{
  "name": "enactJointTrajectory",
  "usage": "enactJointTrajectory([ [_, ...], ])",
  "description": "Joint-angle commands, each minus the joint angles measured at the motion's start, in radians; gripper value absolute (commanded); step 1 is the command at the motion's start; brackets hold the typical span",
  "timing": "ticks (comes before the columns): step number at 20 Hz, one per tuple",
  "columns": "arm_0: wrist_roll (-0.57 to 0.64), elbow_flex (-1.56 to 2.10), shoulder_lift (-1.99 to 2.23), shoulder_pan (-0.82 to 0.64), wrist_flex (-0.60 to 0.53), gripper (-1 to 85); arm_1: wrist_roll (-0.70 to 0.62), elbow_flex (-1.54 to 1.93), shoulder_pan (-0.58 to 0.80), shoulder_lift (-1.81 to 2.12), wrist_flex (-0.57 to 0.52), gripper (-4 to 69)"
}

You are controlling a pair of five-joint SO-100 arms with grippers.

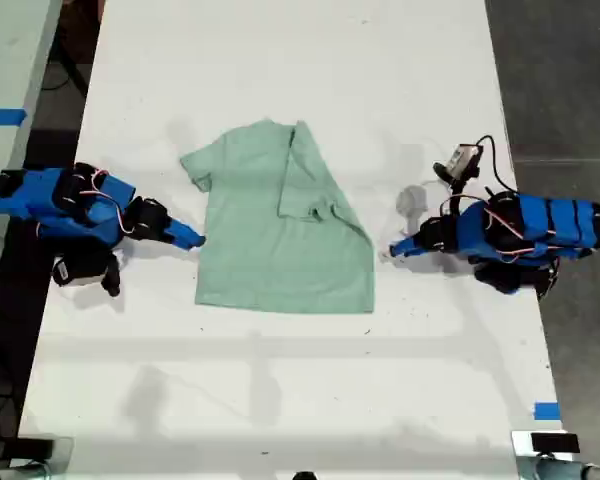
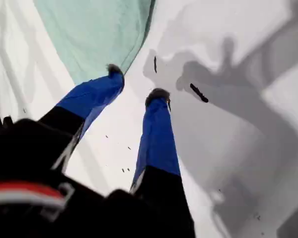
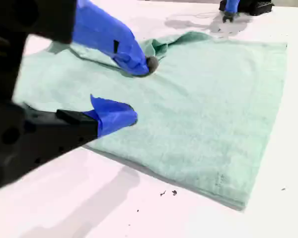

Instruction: Fold t shirt

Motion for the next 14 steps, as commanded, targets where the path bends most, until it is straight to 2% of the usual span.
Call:
enactJointTrajectory([
  [1,0.071,0.015,0.006,-0.015,-0.020,2.0,-0.023,0.054,-0.003,0.006,0.008,12.7],
  [4,0.063,-0.038,0.008,-0.008,-0.002,-0.1,-0.023,0.054,-0.003,0.006,0.008,12.7],
  [6,-0.046,-0.074,0.008,-0.003,-0.002,1.2,-0.023,0.054,-0.003,0.006,0.008,12.7],
  [7,-0.091,-0.107,0.008,-0.003,0.018,6.4,-0.023,0.054,-0.003,0.006,0.008,12.7],
  [9,-0.094,-0.173,0.009,0.071,0.021,16.8,-0.023,0.054,-0.003,0.006,0.008,12.7],
  [12,-0.094,-0.147,0.009,0.202,0.002,16.7,-0.023,0.054,-0.003,0.006,0.008,12.7],
  [13,-0.092,-0.127,0.009,0.196,0.002,17.2,-0.023,0.054,-0.003,0.006,0.008,12.7],
  [14,-0.055,-0.133,0.009,0.172,0.008,28.0,-0.023,0.054,-0.003,0.006,0.008,12.7],
])
